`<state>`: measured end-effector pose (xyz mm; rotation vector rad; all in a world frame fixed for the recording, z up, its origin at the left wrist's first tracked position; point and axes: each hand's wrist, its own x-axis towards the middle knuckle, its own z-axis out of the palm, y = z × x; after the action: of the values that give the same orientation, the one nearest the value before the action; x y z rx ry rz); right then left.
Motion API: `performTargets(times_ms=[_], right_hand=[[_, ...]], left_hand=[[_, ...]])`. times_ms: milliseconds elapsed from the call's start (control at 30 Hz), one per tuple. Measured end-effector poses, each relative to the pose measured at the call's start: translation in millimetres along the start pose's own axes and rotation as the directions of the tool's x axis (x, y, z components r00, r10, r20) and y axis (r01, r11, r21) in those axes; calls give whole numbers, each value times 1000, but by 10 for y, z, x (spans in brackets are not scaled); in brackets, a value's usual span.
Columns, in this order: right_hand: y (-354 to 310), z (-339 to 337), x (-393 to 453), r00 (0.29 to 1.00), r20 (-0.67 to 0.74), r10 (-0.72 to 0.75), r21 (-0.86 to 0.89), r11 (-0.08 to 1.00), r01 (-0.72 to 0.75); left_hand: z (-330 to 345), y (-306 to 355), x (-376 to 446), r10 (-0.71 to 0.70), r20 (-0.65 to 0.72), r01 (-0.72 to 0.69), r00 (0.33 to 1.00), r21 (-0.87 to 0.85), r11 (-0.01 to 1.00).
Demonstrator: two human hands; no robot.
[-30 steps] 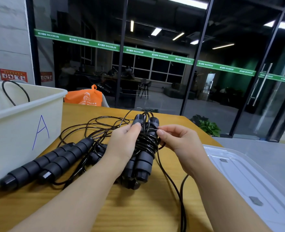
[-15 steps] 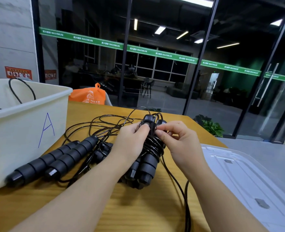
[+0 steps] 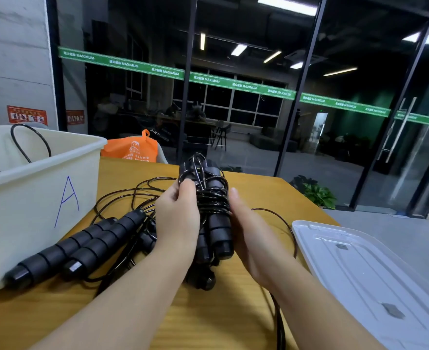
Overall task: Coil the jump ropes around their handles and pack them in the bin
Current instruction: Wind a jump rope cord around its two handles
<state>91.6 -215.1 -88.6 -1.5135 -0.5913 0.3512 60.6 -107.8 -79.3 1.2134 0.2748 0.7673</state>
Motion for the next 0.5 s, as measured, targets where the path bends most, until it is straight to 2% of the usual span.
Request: performTargets(times_ms=[67, 167, 333, 500], right_hand=[[34, 33, -13, 997, 62, -35, -3, 999, 35], [45, 72, -40, 987, 158, -41, 130, 991, 20], [6, 12, -50, 993, 90, -78, 133, 989, 65], [21, 28, -34, 990, 57, -128, -4, 992, 128]], left_hand=[[12, -13, 10, -18, -48, 17, 999, -16, 1000], [15, -38, 41, -67, -71, 63, 995, -52, 997], [35, -75, 31, -59, -62, 59, 996, 4, 998], [58, -77, 10, 44, -17, -44, 999, 9, 999]])
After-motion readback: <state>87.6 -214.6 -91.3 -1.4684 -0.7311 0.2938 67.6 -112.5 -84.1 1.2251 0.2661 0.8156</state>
